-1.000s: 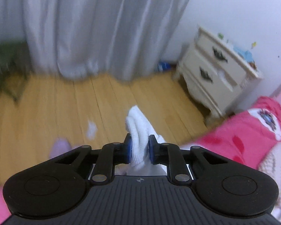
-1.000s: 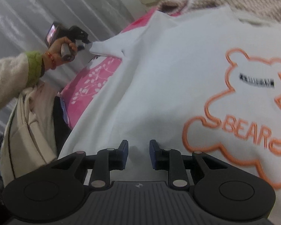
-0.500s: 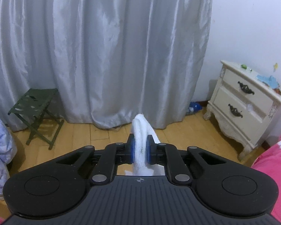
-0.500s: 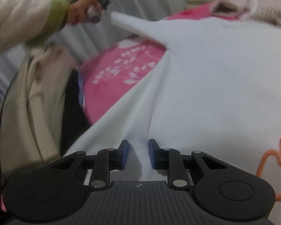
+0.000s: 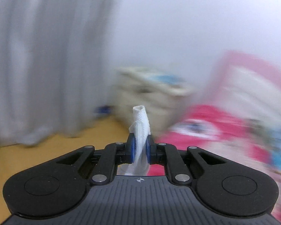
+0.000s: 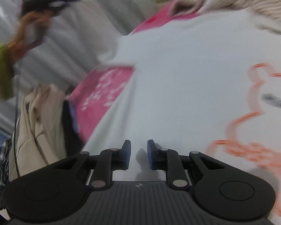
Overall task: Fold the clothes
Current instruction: 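Fold the sleeve across the hoodie front and open the left tool, then pinch the sleeve cuff with the left tool while the right tool pinches it too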
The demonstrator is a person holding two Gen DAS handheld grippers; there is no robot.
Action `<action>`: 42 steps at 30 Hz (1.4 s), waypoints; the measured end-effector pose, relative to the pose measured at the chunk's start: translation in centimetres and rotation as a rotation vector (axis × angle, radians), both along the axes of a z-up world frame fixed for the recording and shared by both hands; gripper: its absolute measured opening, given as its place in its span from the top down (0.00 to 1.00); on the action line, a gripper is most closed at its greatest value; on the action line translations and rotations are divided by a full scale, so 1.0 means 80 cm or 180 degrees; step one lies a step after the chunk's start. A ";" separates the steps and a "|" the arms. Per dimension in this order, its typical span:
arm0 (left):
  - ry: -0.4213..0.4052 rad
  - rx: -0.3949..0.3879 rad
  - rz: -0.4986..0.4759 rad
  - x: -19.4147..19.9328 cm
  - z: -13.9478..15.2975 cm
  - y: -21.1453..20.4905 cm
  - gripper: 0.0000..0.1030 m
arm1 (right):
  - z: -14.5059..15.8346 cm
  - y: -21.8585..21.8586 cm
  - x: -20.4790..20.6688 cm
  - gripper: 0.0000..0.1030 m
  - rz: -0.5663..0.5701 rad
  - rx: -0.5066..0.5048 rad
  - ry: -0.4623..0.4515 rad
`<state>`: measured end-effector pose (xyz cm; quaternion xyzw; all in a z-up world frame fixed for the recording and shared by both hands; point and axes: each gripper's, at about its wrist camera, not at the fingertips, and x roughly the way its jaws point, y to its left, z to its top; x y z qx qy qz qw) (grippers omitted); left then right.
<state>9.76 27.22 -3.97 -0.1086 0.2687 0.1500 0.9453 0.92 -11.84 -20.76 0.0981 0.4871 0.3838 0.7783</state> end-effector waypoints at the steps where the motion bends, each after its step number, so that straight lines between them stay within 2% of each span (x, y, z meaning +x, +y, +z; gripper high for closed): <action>1: 0.0078 0.0020 -0.0287 -0.019 -0.001 -0.025 0.90 | 0.006 -0.015 -0.001 0.78 -0.0094 -0.0046 -0.0029; 5: 0.0390 0.0101 -0.1436 -0.093 -0.007 -0.124 0.90 | 0.029 -0.085 -0.016 0.78 -0.0527 -0.0152 -0.0076; 8: 0.0623 0.0162 -0.2298 -0.149 -0.011 -0.198 0.89 | 0.034 -0.116 -0.041 0.78 -0.0787 -0.0223 -0.0062; 11: 0.0857 0.0222 -0.3160 -0.204 -0.015 -0.272 0.77 | 0.035 -0.138 -0.072 0.78 -0.0879 -0.0345 -0.0023; 12: 0.1008 0.0283 -0.3408 -0.223 -0.024 -0.293 0.71 | 0.034 -0.138 -0.081 0.78 -0.0878 -0.0373 0.0000; 14: 0.1647 0.0594 -0.3588 -0.257 -0.078 -0.305 0.71 | 0.032 -0.132 -0.098 0.78 -0.0835 -0.0420 0.0052; 16: 0.1857 0.0602 -0.3579 -0.281 -0.100 -0.295 0.69 | 0.032 -0.120 -0.110 0.77 -0.0749 -0.0426 0.0093; 18: 0.1954 0.0411 -0.3447 -0.295 -0.104 -0.281 0.65 | 0.033 -0.108 -0.122 0.74 -0.0626 -0.0388 0.0122; 20: 0.1927 0.0203 -0.3251 -0.299 -0.104 -0.271 0.62 | 0.033 -0.094 -0.125 0.67 -0.0518 -0.0327 0.0119; 22: 0.1899 -0.0008 -0.3052 -0.302 -0.105 -0.261 0.61 | 0.030 -0.081 -0.119 0.65 -0.0493 -0.0257 0.0165; 26: 0.1894 -0.0505 -0.2730 -0.293 -0.127 -0.258 0.61 | 0.007 -0.068 -0.095 0.65 -0.0594 -0.0008 0.0553; 29: 0.1966 -0.0723 -0.2639 -0.284 -0.147 -0.272 0.61 | -0.008 -0.063 -0.091 0.63 -0.0560 0.0010 0.0785; 31: 0.1961 -0.0783 -0.2619 -0.276 -0.154 -0.275 0.61 | -0.017 -0.060 -0.091 0.63 -0.0531 0.0050 0.0931; 35: 0.1952 -0.0939 -0.2562 -0.264 -0.163 -0.277 0.61 | -0.027 -0.048 -0.093 0.63 -0.0449 0.0011 0.1031; 38: 0.2010 -0.1033 -0.2444 -0.255 -0.175 -0.274 0.61 | -0.034 -0.039 -0.094 0.68 -0.0454 -0.0040 0.1055; 39: 0.2017 -0.1075 -0.2396 -0.254 -0.180 -0.273 0.61 | -0.035 -0.036 -0.095 0.75 -0.0465 -0.0051 0.1059; 42: 0.2013 -0.1220 -0.2329 -0.251 -0.188 -0.272 0.61 | -0.036 -0.033 -0.096 0.88 -0.0488 -0.0081 0.1077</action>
